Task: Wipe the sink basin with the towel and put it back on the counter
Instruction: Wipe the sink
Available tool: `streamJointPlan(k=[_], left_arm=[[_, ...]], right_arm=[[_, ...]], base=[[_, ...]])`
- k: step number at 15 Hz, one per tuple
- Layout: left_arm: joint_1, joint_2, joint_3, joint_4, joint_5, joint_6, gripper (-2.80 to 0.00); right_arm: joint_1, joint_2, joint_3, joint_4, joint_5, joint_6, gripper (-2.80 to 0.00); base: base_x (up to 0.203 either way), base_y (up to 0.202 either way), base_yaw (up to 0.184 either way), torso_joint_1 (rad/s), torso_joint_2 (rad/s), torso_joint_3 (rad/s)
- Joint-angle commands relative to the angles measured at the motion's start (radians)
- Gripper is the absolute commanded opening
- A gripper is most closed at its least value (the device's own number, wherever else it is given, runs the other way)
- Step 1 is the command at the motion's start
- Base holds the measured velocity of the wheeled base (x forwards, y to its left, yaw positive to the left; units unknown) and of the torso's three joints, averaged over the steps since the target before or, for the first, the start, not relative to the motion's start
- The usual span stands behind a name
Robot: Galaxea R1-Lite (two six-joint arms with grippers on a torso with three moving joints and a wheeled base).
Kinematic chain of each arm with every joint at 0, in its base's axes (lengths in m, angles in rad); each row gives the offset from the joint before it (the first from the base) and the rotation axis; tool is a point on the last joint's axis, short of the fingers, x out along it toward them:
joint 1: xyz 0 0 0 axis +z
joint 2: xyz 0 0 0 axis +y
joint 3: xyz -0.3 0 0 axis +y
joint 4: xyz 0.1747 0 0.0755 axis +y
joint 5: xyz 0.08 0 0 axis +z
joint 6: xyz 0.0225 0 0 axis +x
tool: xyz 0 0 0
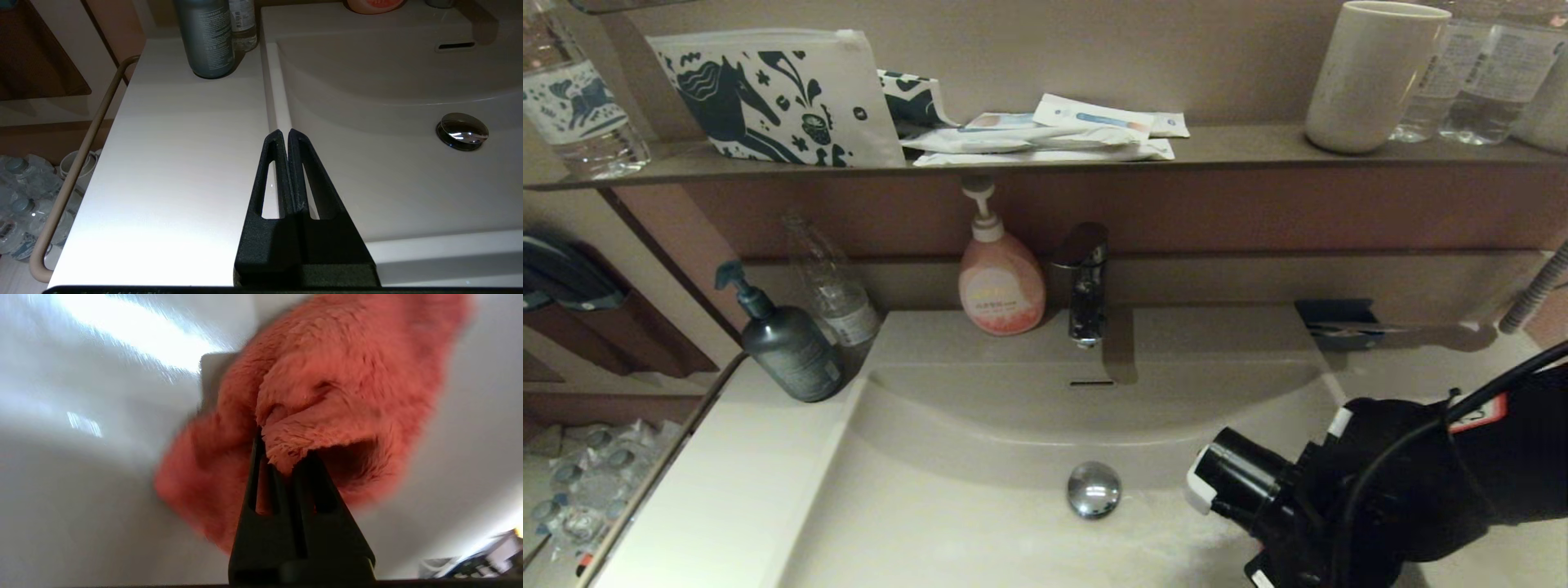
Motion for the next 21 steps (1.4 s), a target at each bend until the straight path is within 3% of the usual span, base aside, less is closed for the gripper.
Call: streamJointPlan(k=[1, 6, 10, 14, 21], left_arm=[[0.000, 0.000, 0.000, -0.001, 0.000, 0.001, -2.80], [0.000, 0.000, 0.000, -0.001, 0.000, 0.001, -2.80], [0.000, 0.000, 0.000, -0.001, 0.000, 0.001, -2.80], [0.000, 0.000, 0.000, -0.001, 0.000, 0.001, -2.80], [0.000, 0.000, 0.000, -0.001, 0.000, 0.001, -2.80]], right_arm=[[0.000, 0.091, 0.000, -0.008, 0.000, 0.045, -2.80], [-0.012, 0.164, 0.018, -0.170, 0.091, 0.227, -2.80], [-0.001, 0.204, 0.018, -0.272, 0.184, 0.294, -2.80], [0.063, 0.298, -0.003, -0.394, 0.203, 0.347, -2.80], [0.163, 0.422, -0.246, -0.488, 0.279, 0.406, -2.80]], base=[[0.000, 0.000, 0.000, 0.000, 0.00, 0.000], [0.000, 0.000, 0.000, 0.000, 0.00, 0.000], [0.000, 0.000, 0.000, 0.000, 0.00, 0.000], [0.000, 0.000, 0.000, 0.000, 0.00, 0.000], [0.000, 0.000, 0.000, 0.000, 0.00, 0.000]])
